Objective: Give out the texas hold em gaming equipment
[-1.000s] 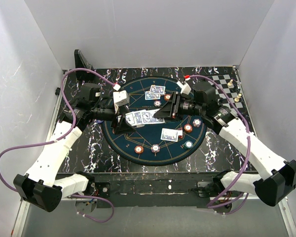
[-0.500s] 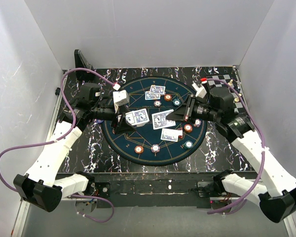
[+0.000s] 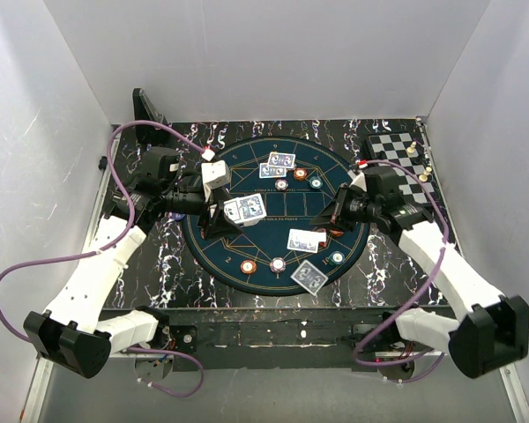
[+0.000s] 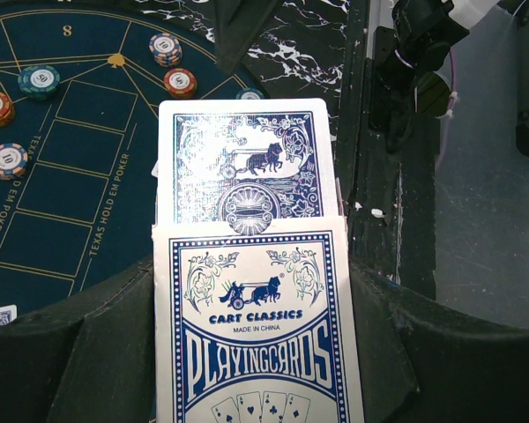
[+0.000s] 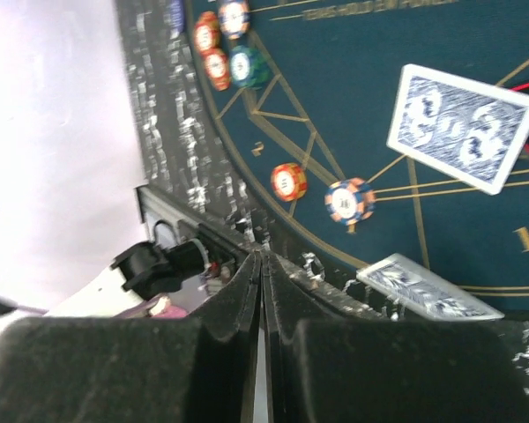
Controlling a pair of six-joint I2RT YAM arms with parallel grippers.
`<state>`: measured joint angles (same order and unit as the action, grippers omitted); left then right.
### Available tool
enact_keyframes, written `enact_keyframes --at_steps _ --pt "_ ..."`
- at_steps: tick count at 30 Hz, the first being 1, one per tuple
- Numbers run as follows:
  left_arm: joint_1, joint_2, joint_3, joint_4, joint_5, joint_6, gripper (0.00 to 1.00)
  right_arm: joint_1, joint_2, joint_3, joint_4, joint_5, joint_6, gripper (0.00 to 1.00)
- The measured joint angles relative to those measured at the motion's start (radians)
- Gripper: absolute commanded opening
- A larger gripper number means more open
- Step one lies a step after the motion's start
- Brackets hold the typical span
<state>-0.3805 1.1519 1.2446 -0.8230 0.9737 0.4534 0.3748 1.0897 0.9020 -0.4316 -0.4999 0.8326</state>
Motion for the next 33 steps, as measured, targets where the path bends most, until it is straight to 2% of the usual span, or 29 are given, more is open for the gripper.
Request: enact_keyframes --at_steps 3,4,6,8,10,15,20,26,33 --pt "0.000 0.000 0.000 -0.007 0.000 0.000 0.39 -0.001 0.090 0.002 -0.001 0.040 -0.034 0.08" --pt "0.000 0.000 0.000 -0.008 0.000 0.000 0.39 -0.001 0.119 0.003 -0.006 0.057 -0.048 0.11" --pt "0.000 0.000 0.000 -0.008 0.000 0.000 0.39 -0.002 0.161 0.008 -0.016 0.080 -0.066 0.22" --pt "0.000 -0.001 0.000 -0.008 0.000 0.000 0.39 -0.002 0.173 0.009 -0.024 0.095 -0.080 0.40" --pt "0.000 -0.002 0.000 -0.008 0.000 0.000 0.39 -0.002 0.169 0.013 -0.033 0.108 -0.091 0.49" --pt "0.000 -0.002 0.000 -0.008 0.000 0.007 0.39 0.007 0.175 0.014 -0.034 0.129 -0.109 0.50" --pt "0.000 -0.002 -0.001 -0.007 0.001 0.008 0.39 0.064 0.360 0.117 -0.036 0.187 -0.113 0.49" --pt "0.002 0.001 0.000 -0.009 0.008 0.010 0.39 0.125 0.632 0.333 -0.050 0.293 -0.136 0.48" --pt "0.006 0.011 0.014 -0.016 0.010 0.015 0.39 0.155 0.703 0.352 -0.073 0.365 -0.155 0.48"
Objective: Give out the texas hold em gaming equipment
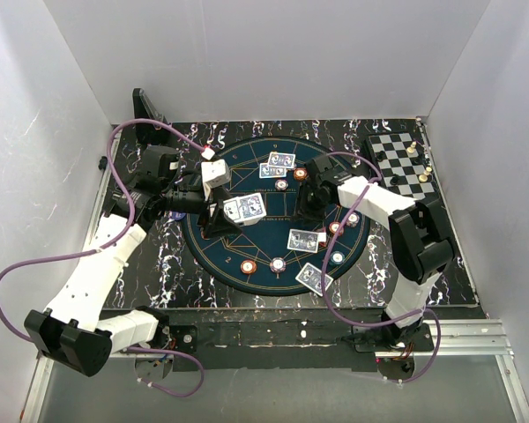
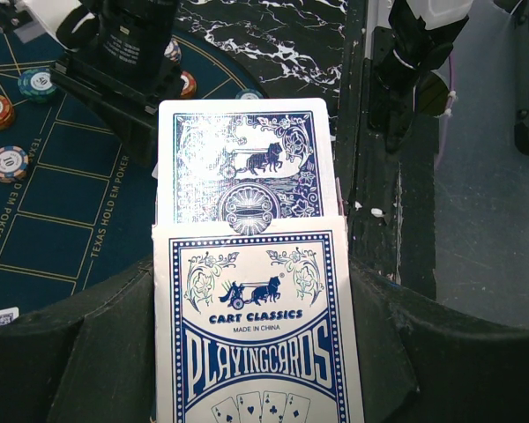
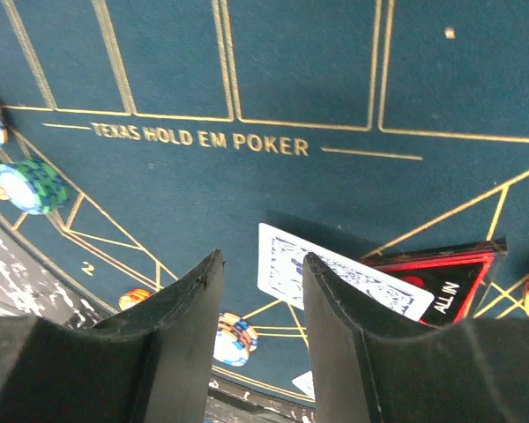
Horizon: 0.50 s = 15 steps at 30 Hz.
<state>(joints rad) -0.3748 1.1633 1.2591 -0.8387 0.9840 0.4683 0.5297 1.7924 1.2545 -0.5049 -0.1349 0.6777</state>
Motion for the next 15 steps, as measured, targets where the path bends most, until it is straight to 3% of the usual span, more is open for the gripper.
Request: enact_keyframes --at_steps 6,15 --pt "0.000 0.005 0.000 -0.003 0.000 0.004 0.39 0.010 -0.061 -0.140 0.006 0.021 -0.001 0.48" --pt "0.000 0.007 -0.001 -0.006 0.000 0.003 0.39 0.014 -0.326 -0.318 -0.016 0.006 0.030 0.49"
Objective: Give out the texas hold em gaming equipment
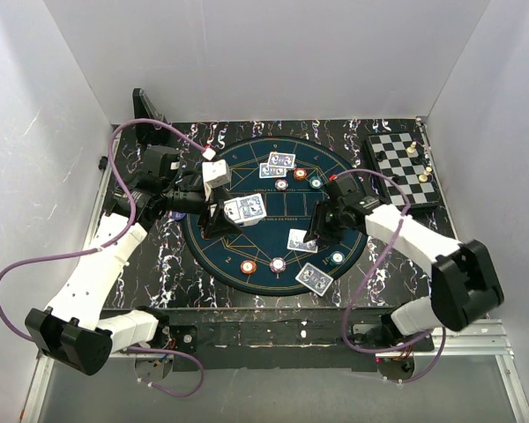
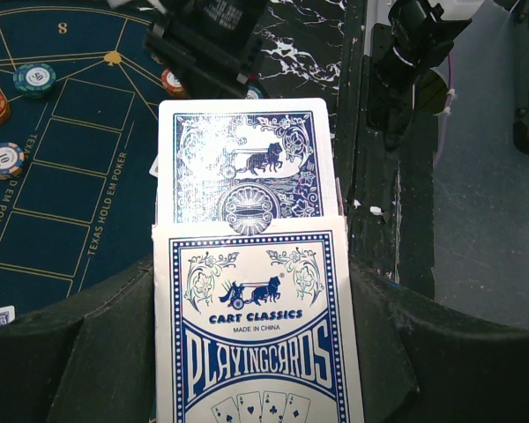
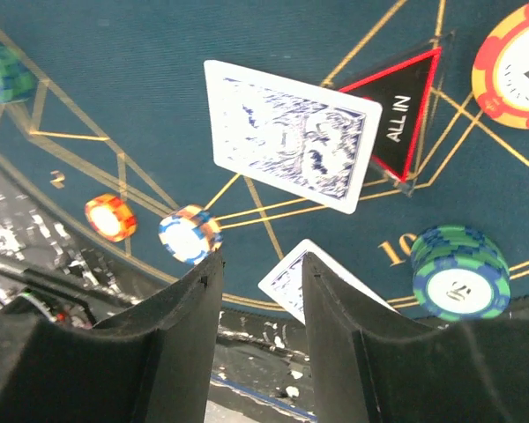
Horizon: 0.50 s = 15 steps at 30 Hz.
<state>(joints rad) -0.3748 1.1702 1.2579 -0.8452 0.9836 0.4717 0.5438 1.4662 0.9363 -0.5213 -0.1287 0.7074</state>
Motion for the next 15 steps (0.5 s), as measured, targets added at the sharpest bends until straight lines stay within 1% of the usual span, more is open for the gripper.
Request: enact_keyframes --at_steps 4,9,10,12,15 --pt "0.000 0.000 -0.003 0.000 0.000 0.000 0.39 0.000 -0.124 0.024 -0.029 -0.008 0.003 0.55" --pt "0.000 0.005 -0.008 0.001 -0.007 0.000 0.39 0.000 -0.253 0.172 -0.079 -0.045 0.007 0.79" --pt "0.000 0.005 -0.008 0.000 -0.008 0.000 0.39 0.000 -0.276 0.224 -0.086 -0.063 0.005 0.82" --pt "0.000 0.005 -0.008 0.001 -0.009 0.001 0.39 0.000 -0.294 0.278 -0.090 -0.090 0.007 0.84" --pt "0.000 0.005 -0.010 0.002 -0.011 0.004 0.39 0.000 -0.305 0.342 -0.086 -0.158 0.021 0.86"
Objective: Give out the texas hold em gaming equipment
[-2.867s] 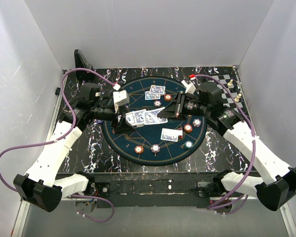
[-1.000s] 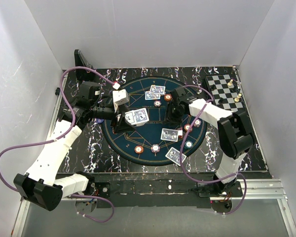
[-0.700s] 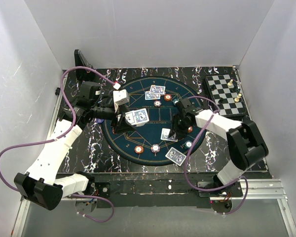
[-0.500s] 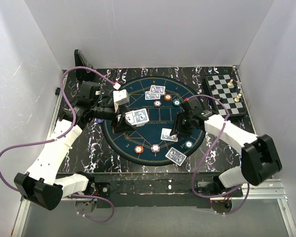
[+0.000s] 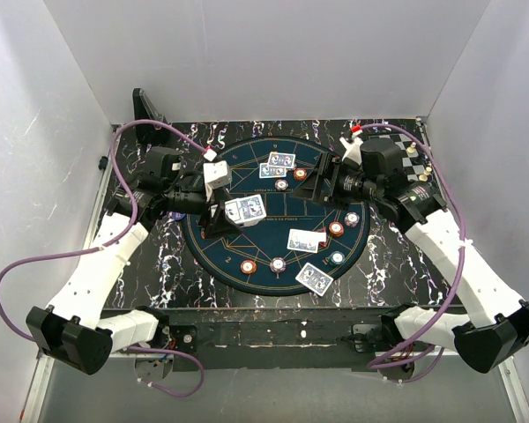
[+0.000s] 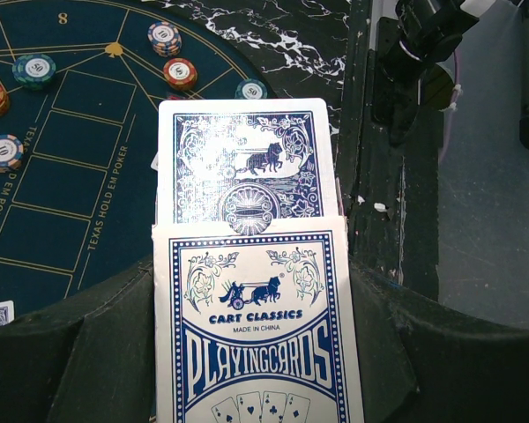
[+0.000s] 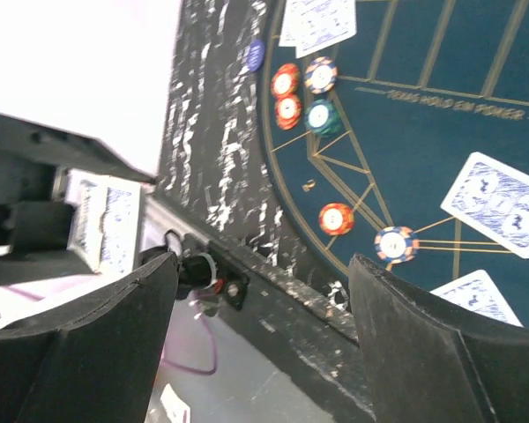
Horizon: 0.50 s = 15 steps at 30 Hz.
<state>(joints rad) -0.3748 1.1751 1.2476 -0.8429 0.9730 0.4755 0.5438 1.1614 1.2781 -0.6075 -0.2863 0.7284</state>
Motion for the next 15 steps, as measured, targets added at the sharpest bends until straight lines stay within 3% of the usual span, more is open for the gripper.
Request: enact_keyframes --at_steps 7,15 --pt "0.000 0.000 -0.029 0.005 -0.005 0.007 0.40 0.014 0.005 -0.007 0.083 -0.171 0.110 0.88" --pt "0.000 0.000 -0.029 0.012 -0.004 0.007 0.40 0.149 0.111 0.039 0.142 -0.204 0.145 0.89"
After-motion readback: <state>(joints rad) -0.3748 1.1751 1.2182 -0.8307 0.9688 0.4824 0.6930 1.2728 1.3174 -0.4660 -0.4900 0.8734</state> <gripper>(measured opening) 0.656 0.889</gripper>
